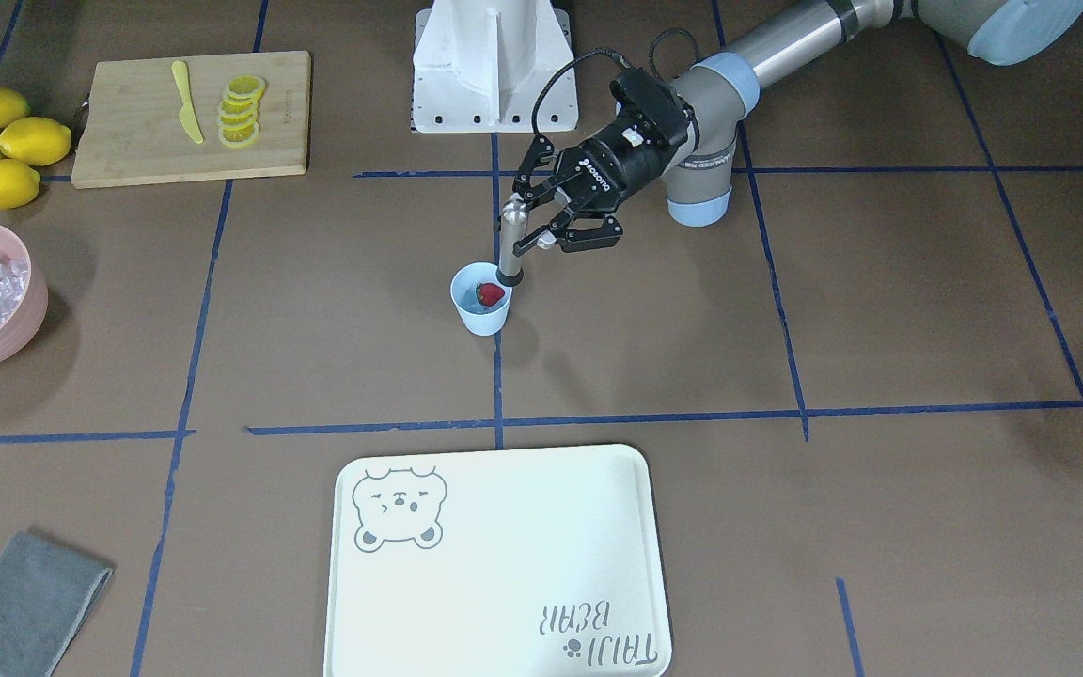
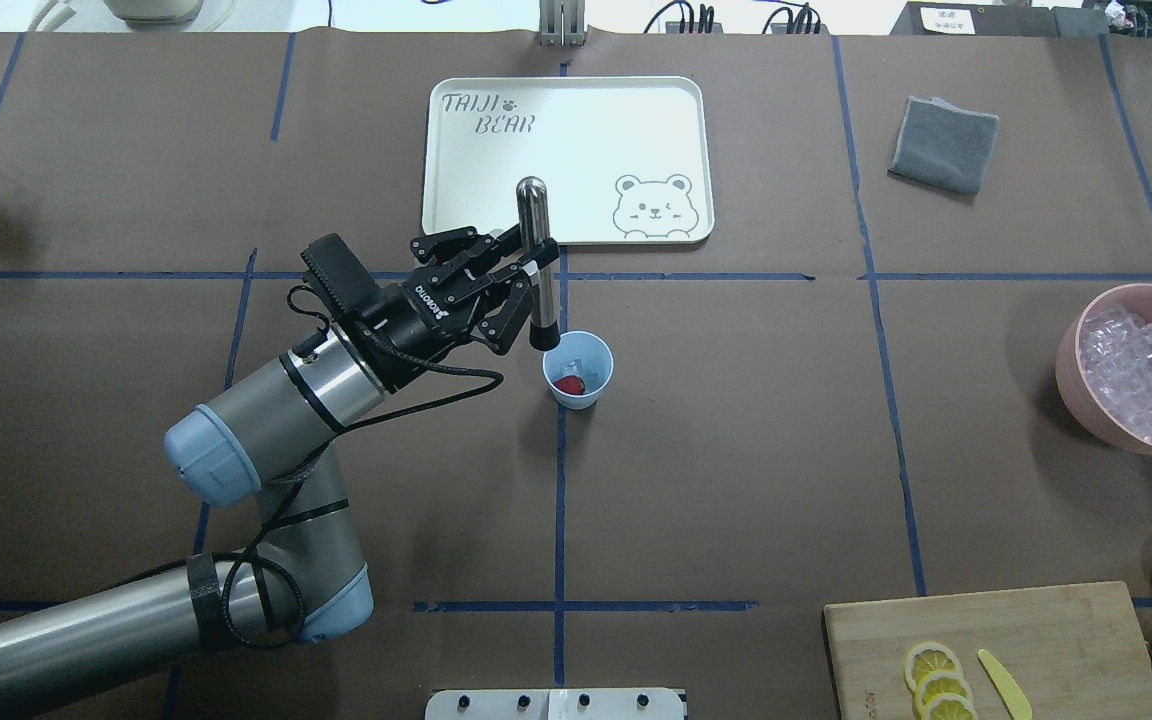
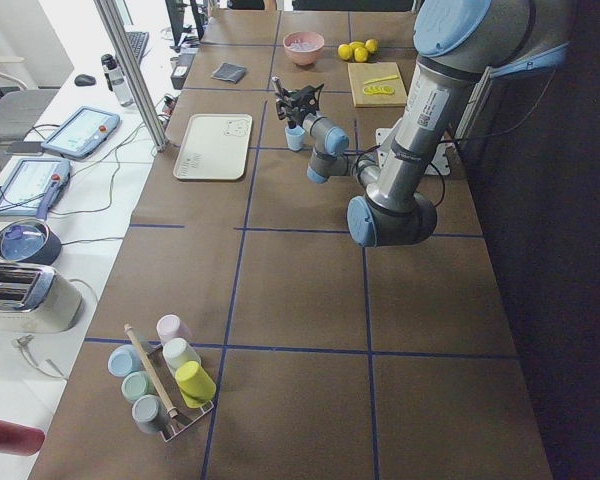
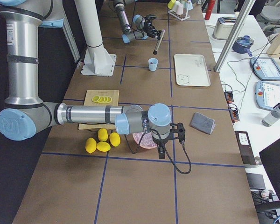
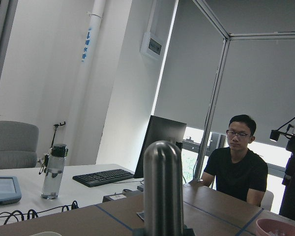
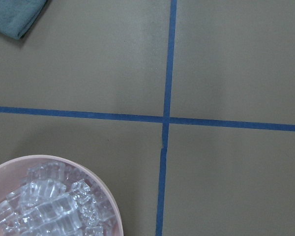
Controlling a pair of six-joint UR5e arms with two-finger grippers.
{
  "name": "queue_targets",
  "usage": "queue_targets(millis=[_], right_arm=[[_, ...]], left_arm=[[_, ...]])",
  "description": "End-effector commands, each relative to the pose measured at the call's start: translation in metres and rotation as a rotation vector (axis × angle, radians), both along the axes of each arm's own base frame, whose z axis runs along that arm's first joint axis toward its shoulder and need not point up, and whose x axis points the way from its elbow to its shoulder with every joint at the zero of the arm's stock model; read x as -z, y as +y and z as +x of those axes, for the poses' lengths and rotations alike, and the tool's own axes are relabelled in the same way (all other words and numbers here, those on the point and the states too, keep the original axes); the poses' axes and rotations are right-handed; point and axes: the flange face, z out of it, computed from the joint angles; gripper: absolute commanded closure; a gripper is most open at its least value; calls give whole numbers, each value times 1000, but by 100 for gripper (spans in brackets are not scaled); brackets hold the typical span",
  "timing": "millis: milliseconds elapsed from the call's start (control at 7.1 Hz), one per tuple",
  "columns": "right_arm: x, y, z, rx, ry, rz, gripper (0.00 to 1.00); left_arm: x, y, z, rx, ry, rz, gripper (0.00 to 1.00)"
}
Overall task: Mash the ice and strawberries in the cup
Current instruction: 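Push the pestle down into the cup with the left gripper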
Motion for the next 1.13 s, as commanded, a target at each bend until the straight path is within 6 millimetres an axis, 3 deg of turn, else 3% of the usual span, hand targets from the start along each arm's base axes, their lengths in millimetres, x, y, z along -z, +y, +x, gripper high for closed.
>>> queue_targets(millis=[0,423,986], right_arm=[[0,0,0,0,0,0,1],[-2,1,-1,2,0,-3,1],[-5,2,-1,2,0,-9,1]], left_arm=[[12,6,13,12,-9,-23,100],[12,3,30,51,-7,-64,100],[7,24,48,31,4,-80,100]])
